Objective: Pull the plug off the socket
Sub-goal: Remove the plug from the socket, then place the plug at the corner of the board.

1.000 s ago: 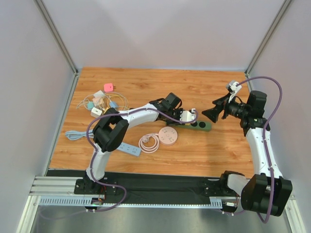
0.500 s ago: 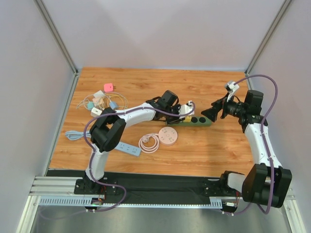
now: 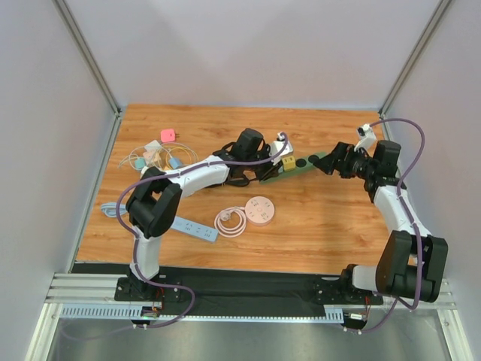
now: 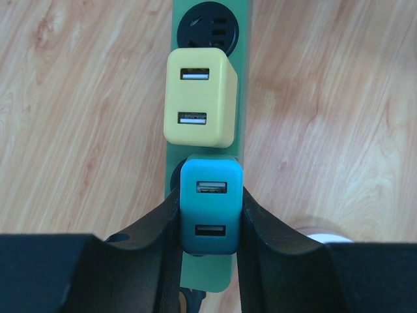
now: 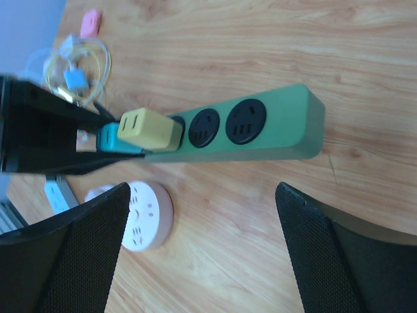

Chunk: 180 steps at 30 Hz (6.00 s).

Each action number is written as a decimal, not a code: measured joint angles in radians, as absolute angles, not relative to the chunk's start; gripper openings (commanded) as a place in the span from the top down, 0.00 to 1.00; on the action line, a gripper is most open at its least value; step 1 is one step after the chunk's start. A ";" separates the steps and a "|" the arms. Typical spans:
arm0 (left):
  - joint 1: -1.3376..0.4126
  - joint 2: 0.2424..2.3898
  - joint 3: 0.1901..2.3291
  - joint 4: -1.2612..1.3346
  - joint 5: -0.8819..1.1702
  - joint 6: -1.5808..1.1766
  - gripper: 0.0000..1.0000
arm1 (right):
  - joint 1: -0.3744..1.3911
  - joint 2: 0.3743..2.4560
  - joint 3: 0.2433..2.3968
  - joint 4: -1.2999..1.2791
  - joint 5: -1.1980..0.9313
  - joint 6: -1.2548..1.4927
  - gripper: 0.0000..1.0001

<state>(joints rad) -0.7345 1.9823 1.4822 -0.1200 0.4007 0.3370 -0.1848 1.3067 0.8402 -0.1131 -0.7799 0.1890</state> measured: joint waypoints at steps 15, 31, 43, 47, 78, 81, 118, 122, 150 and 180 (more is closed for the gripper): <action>-0.730 1.971 1.461 0.126 0.458 0.056 1.00 | -0.185 1.363 0.716 0.205 -0.694 0.728 0.07; -0.831 1.971 1.461 0.202 0.514 -0.029 1.00 | -0.191 1.405 0.700 0.272 -0.666 0.824 0.57; -0.833 1.977 1.509 0.243 0.526 -0.079 1.00 | -0.239 1.332 0.640 0.291 -0.606 0.850 1.00; -0.835 1.977 1.520 0.271 0.526 -0.079 1.00 | -0.245 1.248 0.619 0.282 -0.577 0.828 1.00; -0.273 1.156 0.670 0.319 0.389 -0.202 1.00 | -0.299 1.233 0.604 0.306 -0.645 0.781 1.00; -0.210 1.118 0.632 0.318 0.340 -0.255 1.00 | -0.303 1.221 0.593 0.306 -0.646 0.776 1.00; 0.231 1.245 0.537 0.280 0.258 -0.635 0.97 | -0.316 1.224 0.593 0.300 -0.657 0.770 1.00; 0.248 1.275 0.538 0.280 0.269 -0.650 0.96 | -0.318 1.225 0.593 0.296 -0.659 0.770 1.00; 0.272 1.351 0.584 0.195 0.259 -0.668 0.69 | -0.322 1.229 0.594 0.294 -0.665 0.770 1.00; 0.273 1.315 0.632 0.092 0.247 -0.625 0.01 | -0.336 1.229 0.594 0.288 -0.674 0.773 1.00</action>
